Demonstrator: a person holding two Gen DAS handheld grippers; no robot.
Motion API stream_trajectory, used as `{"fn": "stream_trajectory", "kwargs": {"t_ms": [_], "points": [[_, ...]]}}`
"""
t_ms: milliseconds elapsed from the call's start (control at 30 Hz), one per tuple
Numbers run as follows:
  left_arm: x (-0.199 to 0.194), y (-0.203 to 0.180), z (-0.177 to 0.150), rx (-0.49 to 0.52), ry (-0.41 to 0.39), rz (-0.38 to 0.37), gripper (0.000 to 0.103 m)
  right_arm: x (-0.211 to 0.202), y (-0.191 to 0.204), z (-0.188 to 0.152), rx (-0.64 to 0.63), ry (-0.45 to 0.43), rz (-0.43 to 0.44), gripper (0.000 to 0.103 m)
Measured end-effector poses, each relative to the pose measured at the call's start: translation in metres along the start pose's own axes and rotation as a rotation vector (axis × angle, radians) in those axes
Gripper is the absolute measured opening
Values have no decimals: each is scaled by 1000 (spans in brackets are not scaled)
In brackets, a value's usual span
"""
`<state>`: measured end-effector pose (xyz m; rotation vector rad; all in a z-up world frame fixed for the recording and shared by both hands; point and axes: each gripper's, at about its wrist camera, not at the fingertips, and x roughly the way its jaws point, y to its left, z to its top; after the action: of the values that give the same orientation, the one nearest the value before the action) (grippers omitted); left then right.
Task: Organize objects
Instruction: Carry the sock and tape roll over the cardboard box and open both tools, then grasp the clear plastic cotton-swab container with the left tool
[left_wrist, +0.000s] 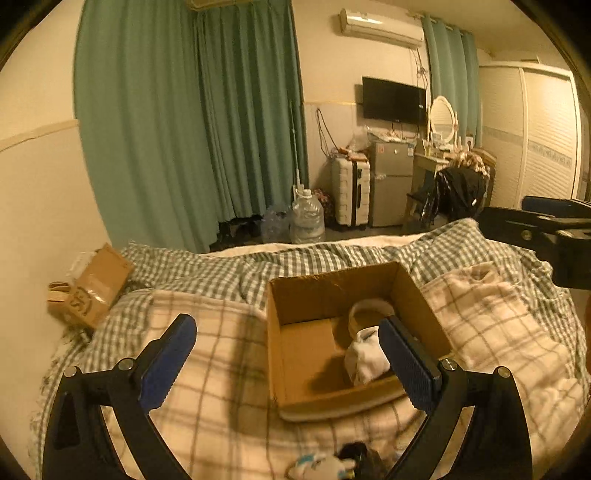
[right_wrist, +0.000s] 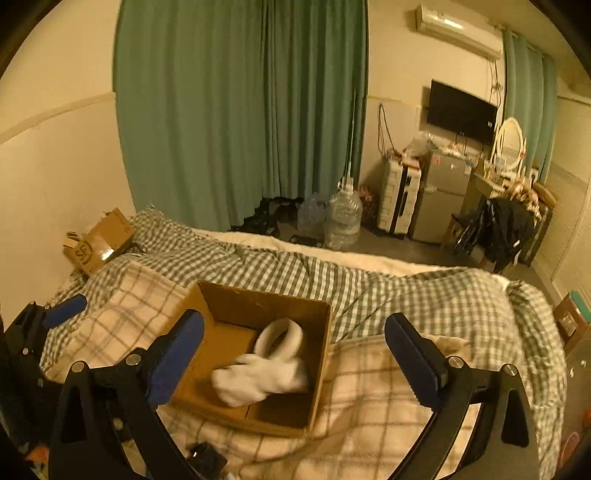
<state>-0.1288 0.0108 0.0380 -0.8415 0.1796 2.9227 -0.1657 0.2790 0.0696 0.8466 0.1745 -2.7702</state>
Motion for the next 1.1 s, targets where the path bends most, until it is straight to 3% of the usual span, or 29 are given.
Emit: {"fn": "stream_trajectory", "kwargs": {"t_ms": [267, 467, 633, 800, 967, 1100], "points": [[-74, 21, -23, -42, -24, 54, 102, -93, 21, -22, -69, -52, -56, 99], [-91, 32, -65, -60, 8, 65, 102, -117, 33, -64, -106, -49, -87, 99], [-74, 27, -104, -84, 74, 44, 102, -95, 42, -109, -120, 1, -96, 99], [-34, 14, -141, -93, 207, 14, 102, -44, 46, -149, -112, 78, -131, 99], [-3, 2, -162, -54, 278, 21, 102, -15, 47, -171, -114, 168, -67, 99], [13, -2, -173, -38, 324, 16, 102, -11, 44, -176, -93, 176, -55, 99]]}}
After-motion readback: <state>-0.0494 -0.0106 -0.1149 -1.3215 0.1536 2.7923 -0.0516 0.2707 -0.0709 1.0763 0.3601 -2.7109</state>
